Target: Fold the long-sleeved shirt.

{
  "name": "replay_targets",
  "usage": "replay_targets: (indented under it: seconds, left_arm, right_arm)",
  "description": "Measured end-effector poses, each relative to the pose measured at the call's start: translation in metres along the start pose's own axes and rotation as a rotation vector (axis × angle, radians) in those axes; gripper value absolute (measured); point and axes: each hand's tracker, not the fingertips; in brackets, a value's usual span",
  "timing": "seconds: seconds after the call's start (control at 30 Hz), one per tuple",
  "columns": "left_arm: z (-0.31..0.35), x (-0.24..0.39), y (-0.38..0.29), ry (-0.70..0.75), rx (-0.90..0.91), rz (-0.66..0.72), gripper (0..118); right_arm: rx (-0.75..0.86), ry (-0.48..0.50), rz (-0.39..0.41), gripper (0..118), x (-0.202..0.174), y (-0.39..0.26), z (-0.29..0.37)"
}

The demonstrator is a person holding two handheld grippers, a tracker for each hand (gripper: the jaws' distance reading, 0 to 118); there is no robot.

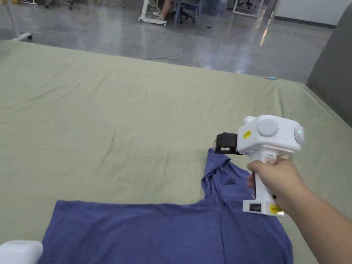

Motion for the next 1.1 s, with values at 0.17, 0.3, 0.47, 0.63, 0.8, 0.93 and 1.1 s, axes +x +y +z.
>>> replay_targets:
  seconds: [0.17,0.3,0.47,0.63,0.8,0.93,1.1]
  left_arm:
    - [-0.021,-0.014,0.009,0.036,-0.023,-0.007,0]
    - [-0.029,-0.02,0.005,0.037,-0.046,0.0,0]
    - [-0.031,-0.016,-0.004,0.019,-0.088,-0.007,0]
    - [-0.01,-0.004,-0.007,-0.028,-0.047,-0.018,0]
    - [0.007,0.007,-0.011,-0.058,-0.008,-0.014,0]
    - [0.017,0.01,-0.02,-0.064,0.008,0.008,0]
    - [0.032,0.011,-0.033,-0.062,0.005,0.021,0]
  right_arm:
    - [-0.126,-0.099,-0.03,114,-0.017,0.035,-0.089]
    - [-0.142,-0.075,-0.064,81,-0.012,0.034,-0.105]
    - [-0.089,-0.064,-0.067,5,0.0,0.022,-0.059]
    - [0.087,0.008,0.081,5,-0.006,-0.026,0.053]
    - [0.141,0.026,0.167,5,-0.002,-0.111,0.129]
    - [0.132,-0.068,0.153,5,0.001,-0.193,0.14]
    - [-0.057,-0.102,0.097,5,0.007,-0.269,0.095]
